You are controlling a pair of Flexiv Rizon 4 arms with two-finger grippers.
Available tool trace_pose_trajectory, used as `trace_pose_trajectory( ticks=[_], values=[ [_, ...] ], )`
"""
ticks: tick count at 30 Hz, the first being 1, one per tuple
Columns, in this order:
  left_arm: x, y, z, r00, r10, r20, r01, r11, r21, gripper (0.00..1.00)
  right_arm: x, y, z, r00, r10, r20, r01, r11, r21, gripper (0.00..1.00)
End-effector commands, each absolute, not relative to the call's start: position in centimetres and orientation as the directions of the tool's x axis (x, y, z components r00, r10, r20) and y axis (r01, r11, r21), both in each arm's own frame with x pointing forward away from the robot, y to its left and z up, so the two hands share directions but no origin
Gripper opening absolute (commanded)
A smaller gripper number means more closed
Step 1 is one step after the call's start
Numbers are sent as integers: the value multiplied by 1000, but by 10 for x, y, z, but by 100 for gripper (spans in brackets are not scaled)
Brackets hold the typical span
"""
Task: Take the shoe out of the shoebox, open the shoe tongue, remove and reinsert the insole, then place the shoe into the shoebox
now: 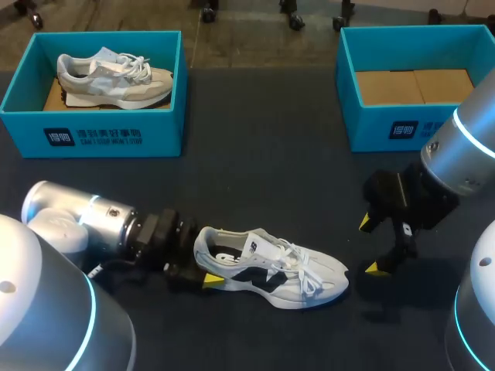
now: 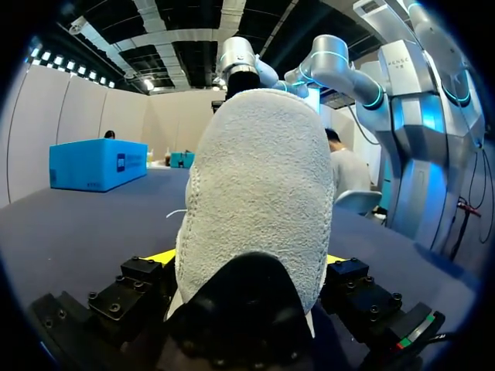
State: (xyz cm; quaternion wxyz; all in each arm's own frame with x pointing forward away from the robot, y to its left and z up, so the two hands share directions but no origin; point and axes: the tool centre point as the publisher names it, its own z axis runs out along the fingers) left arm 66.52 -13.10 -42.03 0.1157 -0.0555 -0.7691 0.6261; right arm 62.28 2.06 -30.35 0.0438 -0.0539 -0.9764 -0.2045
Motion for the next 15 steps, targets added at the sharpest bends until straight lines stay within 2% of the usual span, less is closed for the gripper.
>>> trace_pose_trajectory(
  ticks=[1, 2, 3, 15],
  values=[
    [663, -136, -424, -970, 218, 103, -57, 207, -977, 84, 622, 21, -304, -991, 87, 106, 123, 911, 393, 100],
    [663, -136, -424, -971, 215, 104, -59, 205, -977, 25, 622, 21, -304, -991, 87, 106, 123, 911, 393, 100],
    [663, -136, -424, -971, 215, 105, -60, 204, -977, 0, 622, 21, -304, -991, 87, 106, 123, 911, 393, 100],
    [670, -128, -421, -990, 114, 89, -68, 173, -983, 0, 622, 21, -304, -991, 87, 106, 123, 911, 393, 100]
  ],
)
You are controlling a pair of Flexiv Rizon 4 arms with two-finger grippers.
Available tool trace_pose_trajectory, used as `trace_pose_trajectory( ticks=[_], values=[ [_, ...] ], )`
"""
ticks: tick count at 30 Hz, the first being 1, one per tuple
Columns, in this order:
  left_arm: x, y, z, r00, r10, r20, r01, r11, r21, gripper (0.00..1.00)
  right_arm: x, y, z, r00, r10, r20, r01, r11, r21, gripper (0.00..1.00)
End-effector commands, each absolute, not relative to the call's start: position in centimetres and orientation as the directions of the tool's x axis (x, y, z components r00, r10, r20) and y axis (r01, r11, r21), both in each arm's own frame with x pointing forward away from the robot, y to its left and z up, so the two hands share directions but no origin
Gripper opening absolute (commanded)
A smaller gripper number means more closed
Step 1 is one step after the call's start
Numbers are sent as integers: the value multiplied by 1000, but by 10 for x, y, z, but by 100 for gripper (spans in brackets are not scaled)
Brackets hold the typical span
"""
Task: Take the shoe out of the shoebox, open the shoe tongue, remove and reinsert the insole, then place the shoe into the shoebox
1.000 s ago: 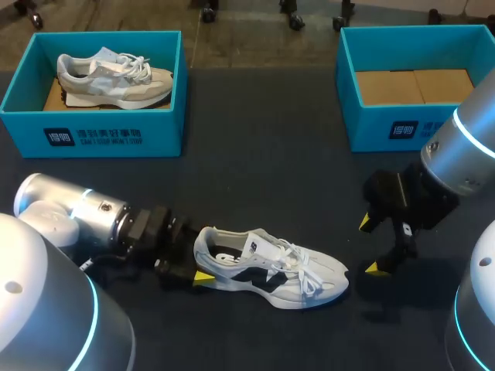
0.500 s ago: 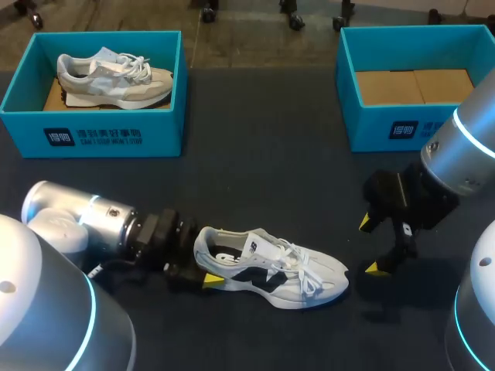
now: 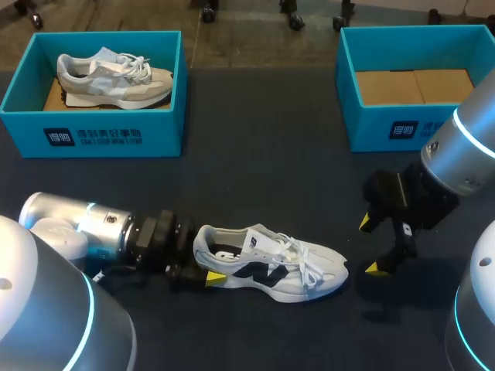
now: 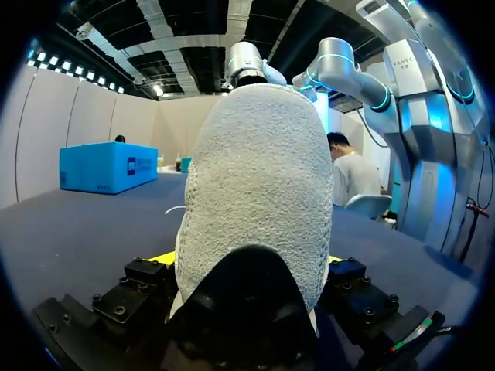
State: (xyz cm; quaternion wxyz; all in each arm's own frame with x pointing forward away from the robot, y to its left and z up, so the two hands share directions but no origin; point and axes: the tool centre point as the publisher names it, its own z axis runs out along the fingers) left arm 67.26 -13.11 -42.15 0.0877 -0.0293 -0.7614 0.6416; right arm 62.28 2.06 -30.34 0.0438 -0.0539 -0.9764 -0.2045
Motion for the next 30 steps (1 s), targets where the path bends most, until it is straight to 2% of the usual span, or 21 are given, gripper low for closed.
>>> trace_pose_trajectory(
  ticks=[1, 30],
  values=[
    [670, -128, -421, -991, 102, 83, -65, 171, -983, 0, 622, 21, -304, -991, 87, 106, 123, 911, 393, 100],
    [682, -136, -423, -994, 72, 88, -73, 186, -980, 0, 622, 21, -304, -991, 87, 106, 123, 911, 393, 100]
  ],
)
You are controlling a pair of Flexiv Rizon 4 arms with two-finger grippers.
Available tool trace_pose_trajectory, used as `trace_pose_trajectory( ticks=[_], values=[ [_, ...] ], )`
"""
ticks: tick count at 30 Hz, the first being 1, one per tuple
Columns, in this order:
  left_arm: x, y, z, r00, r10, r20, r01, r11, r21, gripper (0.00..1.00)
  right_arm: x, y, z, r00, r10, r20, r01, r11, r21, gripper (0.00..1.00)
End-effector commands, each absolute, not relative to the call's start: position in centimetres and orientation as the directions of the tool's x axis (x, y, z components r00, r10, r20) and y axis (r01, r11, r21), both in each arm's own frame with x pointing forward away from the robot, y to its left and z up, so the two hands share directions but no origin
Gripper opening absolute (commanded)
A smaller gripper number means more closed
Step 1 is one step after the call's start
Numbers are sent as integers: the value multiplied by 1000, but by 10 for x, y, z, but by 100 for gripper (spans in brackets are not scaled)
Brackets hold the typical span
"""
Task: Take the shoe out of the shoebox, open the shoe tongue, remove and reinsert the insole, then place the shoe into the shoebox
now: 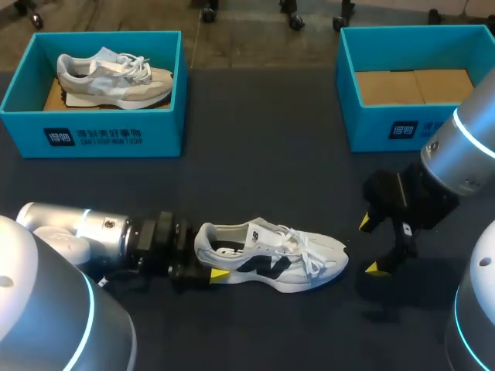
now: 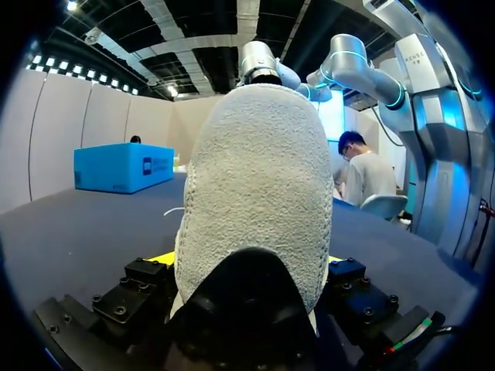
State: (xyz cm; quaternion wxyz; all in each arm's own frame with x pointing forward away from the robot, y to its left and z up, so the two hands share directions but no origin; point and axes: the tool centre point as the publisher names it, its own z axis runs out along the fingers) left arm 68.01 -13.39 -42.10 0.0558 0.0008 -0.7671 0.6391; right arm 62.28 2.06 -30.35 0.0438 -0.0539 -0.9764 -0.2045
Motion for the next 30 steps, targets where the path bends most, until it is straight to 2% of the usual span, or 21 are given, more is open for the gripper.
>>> trace_pose_trajectory(
  ticks=[1, 20, 23, 25, 30],
  values=[
    [682, -136, -423, -994, 72, 88, -73, 186, -980, 0, 622, 21, -304, -991, 87, 106, 123, 911, 393, 100],
    [682, -136, -423, -994, 72, 88, -73, 186, -980, 0, 622, 21, -304, -991, 87, 106, 123, 911, 393, 100],
    [682, -136, -423, -994, 72, 88, -73, 186, -980, 0, 619, 21, -302, -980, 149, 128, 189, 896, 401, 100],
    [682, -136, -423, -994, 72, 88, -73, 186, -980, 0, 619, 23, -305, -945, 254, 208, 312, 890, 332, 100],
    [682, -136, -423, -994, 72, 88, -73, 186, -980, 0, 616, 35, -302, -877, 416, 240, 475, 828, 298, 100]
  ],
)
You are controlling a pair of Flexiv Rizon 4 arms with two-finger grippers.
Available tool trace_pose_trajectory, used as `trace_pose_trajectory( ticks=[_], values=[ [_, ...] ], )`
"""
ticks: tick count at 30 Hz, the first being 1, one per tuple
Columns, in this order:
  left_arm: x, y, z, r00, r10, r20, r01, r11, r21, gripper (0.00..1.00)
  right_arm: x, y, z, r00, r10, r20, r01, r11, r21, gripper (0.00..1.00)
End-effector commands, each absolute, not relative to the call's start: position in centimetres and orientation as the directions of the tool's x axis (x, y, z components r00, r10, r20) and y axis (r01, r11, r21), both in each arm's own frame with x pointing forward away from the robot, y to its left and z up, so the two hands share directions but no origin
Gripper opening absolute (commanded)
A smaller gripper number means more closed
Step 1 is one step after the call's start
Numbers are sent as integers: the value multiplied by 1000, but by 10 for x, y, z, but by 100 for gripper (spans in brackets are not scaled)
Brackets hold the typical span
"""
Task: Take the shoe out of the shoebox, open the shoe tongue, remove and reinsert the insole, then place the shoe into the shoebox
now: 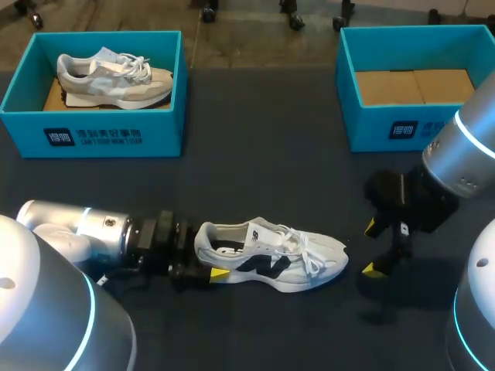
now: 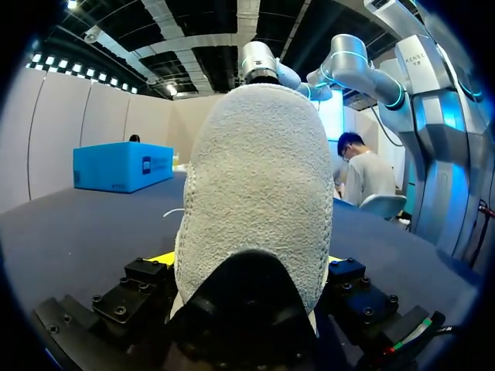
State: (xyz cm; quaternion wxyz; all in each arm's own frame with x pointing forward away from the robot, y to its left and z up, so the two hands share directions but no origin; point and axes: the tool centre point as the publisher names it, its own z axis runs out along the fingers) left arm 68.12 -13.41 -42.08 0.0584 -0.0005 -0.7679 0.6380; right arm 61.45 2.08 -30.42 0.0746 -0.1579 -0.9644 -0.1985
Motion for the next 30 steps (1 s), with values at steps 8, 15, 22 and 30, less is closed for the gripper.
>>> trace_pose_trajectory(
  ticks=[8, 15, 22, 30],
  values=[
    [682, -136, -423, -994, 72, 88, -73, 186, -980, 0, 613, 51, -286, -772, 592, 234, 635, 738, 228, 100],
    [682, -136, -423, -994, 72, 88, -73, 186, -980, 0, 613, 53, -284, -771, 592, 234, 636, 739, 223, 100],
    [682, -136, -423, -994, 72, 88, -73, 186, -980, 0, 613, 53, -284, -771, 592, 234, 636, 739, 223, 100],
    [682, -136, -423, -994, 72, 88, -73, 186, -980, 0, 612, 69, -280, -621, 751, 227, 784, 599, 162, 100]
  ],
)
